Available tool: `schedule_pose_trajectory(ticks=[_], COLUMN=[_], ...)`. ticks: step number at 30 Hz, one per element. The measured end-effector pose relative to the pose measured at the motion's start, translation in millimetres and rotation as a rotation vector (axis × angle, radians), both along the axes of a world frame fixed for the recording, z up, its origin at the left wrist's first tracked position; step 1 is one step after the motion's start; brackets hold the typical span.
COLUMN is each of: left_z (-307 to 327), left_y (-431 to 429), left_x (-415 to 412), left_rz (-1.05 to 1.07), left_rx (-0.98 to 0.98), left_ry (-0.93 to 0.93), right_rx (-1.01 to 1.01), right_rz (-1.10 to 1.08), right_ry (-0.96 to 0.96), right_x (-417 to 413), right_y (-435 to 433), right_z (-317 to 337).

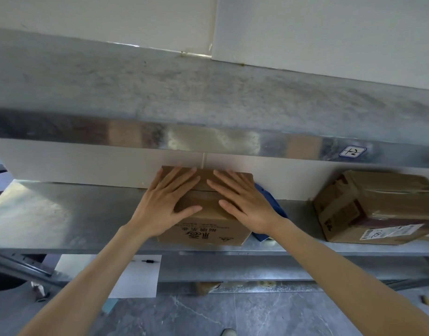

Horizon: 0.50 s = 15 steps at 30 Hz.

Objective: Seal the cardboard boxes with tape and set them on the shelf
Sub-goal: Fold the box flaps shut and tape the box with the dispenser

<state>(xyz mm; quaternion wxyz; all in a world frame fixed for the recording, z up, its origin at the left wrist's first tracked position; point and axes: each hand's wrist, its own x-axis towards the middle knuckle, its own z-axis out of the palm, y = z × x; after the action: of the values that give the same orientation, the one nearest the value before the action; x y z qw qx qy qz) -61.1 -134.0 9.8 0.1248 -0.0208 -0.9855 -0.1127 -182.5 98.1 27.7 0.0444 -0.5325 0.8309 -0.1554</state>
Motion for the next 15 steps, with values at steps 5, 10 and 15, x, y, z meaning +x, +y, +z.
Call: schedule_pose_trajectory(ticks=[5,10,15], left_z=[-0.5,-5.8,-6.9], left_y=[-3.2,1.4,7.6], left_x=[-1.9,-4.0,-4.7], left_rz=[-0.055,0.137,0.336], left_rx=[-0.046,0.23,0.516], left_ry=[-0.085,0.0,0.067], right_rx=[0.179,-0.08,-0.394], right_rz=[0.053,-0.194,-0.424], right_ry=[0.058,-0.177,-0.507], right_x=[-6.4,-3.5,0.0], right_y=[-2.6,-0.1,-1.0], right_z=[-1.6,-8.1,-12.7])
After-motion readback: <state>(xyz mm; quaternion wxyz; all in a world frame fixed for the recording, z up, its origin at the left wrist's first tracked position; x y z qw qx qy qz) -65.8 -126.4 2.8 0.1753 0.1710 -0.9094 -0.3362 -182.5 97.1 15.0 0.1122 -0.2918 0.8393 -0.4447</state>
